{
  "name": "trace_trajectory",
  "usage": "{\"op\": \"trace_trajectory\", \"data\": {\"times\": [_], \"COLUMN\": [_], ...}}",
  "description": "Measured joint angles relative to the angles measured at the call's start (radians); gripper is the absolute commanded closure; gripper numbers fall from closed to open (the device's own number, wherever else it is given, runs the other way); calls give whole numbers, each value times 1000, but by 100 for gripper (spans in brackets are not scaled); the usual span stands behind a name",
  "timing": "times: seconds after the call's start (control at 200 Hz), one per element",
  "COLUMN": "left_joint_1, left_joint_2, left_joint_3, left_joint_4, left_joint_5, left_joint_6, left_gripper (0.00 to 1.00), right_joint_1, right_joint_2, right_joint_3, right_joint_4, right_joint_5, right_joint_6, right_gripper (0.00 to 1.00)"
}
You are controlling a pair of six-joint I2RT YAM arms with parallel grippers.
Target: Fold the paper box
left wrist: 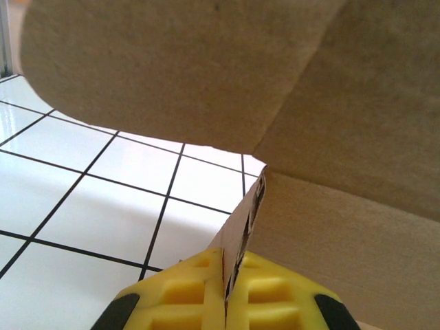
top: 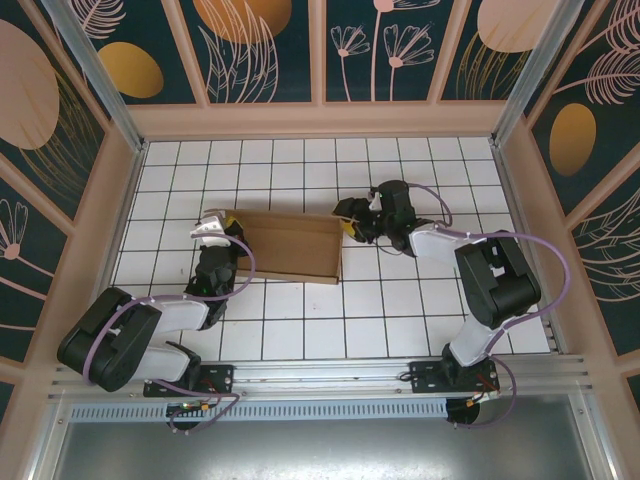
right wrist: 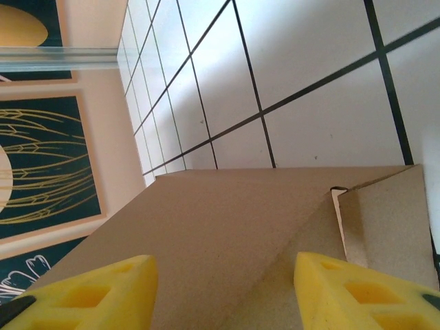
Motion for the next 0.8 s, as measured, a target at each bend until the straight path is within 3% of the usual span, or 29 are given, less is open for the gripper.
{"op": "trace_trajectory", "data": {"times": [0.21,0.801], "left_joint_1": [0,4], "left_joint_2": [0,-1], "left_joint_3": [0,0], "left_joint_4": [-1,-6], "left_joint_5": [0,-12], "left_joint_6": [0,0], "left_gripper": [100,100], "right_joint_1": [6,44], "right_joint_2": [0,-2], "right_joint_3": [-5,-5], "right_joint_4": [8,12], "right_joint_5": [13,86], "right_joint_6": [81,275], "right_gripper": [39,40]}}
